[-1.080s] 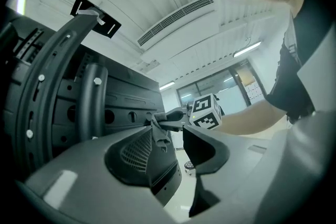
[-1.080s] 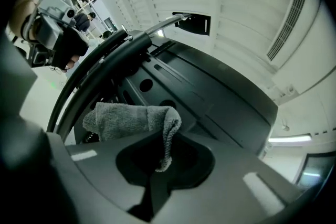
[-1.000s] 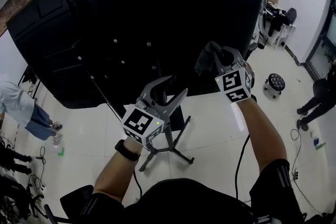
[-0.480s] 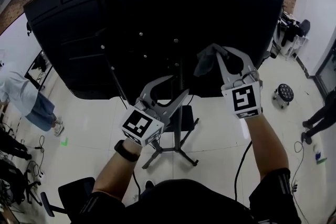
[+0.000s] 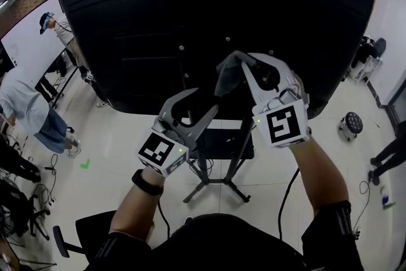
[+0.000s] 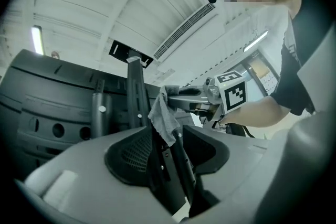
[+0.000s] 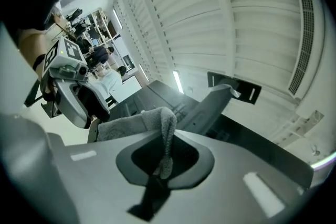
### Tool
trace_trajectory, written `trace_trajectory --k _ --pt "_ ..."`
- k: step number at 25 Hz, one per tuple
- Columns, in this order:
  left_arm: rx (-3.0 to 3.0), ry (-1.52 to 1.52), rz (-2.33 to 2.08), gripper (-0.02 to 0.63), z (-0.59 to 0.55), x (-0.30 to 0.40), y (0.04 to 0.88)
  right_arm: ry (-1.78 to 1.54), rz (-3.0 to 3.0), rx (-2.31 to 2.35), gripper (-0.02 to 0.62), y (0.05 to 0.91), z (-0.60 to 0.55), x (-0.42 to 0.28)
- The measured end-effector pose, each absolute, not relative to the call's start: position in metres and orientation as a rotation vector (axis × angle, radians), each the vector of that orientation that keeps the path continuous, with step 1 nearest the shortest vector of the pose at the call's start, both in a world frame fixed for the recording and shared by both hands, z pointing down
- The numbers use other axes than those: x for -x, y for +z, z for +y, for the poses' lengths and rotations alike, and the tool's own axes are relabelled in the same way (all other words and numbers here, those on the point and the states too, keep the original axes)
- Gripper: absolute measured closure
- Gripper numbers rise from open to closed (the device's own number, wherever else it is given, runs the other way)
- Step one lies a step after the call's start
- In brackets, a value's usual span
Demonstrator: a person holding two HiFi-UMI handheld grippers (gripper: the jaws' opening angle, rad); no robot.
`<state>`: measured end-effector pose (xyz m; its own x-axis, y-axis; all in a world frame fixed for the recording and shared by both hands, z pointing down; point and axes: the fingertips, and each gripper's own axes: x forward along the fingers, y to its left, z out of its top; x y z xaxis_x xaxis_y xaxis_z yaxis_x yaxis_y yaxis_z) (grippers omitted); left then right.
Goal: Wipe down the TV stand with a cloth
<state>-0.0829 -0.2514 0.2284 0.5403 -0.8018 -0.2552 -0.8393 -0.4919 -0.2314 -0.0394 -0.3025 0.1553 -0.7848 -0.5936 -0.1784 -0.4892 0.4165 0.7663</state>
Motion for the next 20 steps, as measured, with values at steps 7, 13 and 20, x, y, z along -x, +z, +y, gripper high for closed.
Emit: trace_trajectory --k 7,13,20 --pt "2.361 0.17 1.438 0.403 -0.225 0.179 0.222 -1.399 -2.514 -0.872 0.577 0.145 -0.274 0.154" --pt "2.328 0.162 1.511 0.403 -0.21 0.246 0.222 -1.448 -2.464 -0.771 0.577 0.152 -0.267 0.247" --pt "2.308 0.159 1.543 0.403 -0.204 0.301 0.238 -1.438 -2.369 -0.72 0.577 0.163 -0.275 0.327"
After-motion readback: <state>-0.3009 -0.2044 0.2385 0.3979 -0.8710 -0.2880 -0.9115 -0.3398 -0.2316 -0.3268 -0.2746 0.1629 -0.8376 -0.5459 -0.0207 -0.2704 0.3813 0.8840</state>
